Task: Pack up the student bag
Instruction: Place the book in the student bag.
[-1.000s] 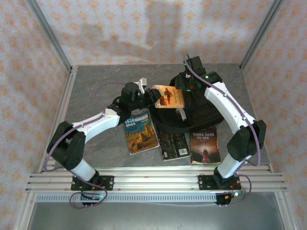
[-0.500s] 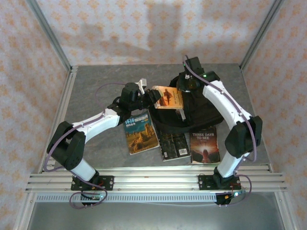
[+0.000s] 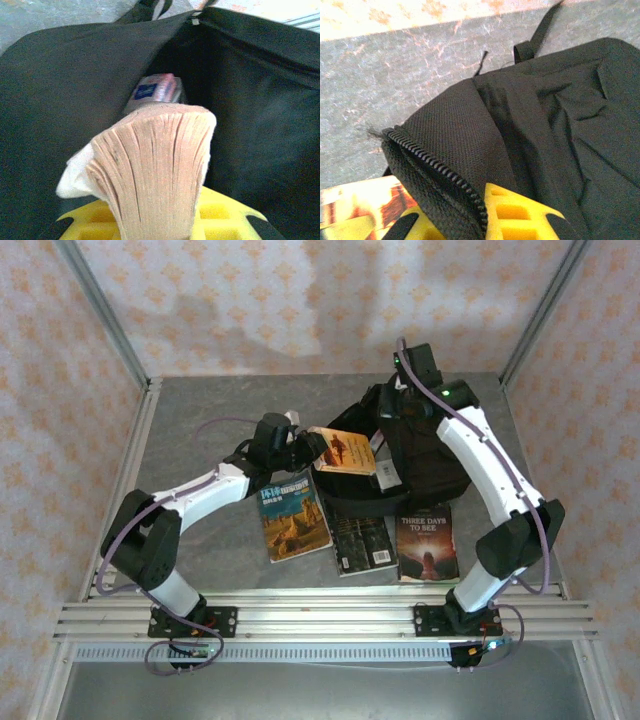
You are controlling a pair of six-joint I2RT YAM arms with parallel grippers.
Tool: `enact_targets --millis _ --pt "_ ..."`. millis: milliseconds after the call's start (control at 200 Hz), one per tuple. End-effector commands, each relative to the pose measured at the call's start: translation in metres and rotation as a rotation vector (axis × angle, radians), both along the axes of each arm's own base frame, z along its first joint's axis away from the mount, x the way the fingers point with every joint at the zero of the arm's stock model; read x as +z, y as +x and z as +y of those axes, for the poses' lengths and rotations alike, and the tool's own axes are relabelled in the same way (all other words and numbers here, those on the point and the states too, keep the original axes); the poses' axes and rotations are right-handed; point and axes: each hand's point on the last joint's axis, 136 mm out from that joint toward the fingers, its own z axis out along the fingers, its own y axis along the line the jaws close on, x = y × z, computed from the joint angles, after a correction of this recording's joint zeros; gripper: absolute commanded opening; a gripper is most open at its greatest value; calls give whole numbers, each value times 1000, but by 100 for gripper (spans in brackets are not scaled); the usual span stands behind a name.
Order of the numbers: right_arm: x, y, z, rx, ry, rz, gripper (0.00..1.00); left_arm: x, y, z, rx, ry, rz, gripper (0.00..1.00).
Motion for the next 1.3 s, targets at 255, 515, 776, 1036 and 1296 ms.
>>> enact_targets --millis 255,515,776,1036,1296 --pt "38 0 -3 -9 34 -90 0 57 3 -33 -90 -159 -158 0" --pt "44 2 0 -1 49 -100 0 58 4 -48 -110 -178 -165 0" --pt "47 4 8 14 90 -98 0 57 27 -87 -136 -258 -176 0" --pt "48 10 14 8 128 -108 0 33 48 -157 -181 -350 -131 0" --pt "38 22 19 -5 145 -96 0 -17 56 -223 -275 -312 -32 35"
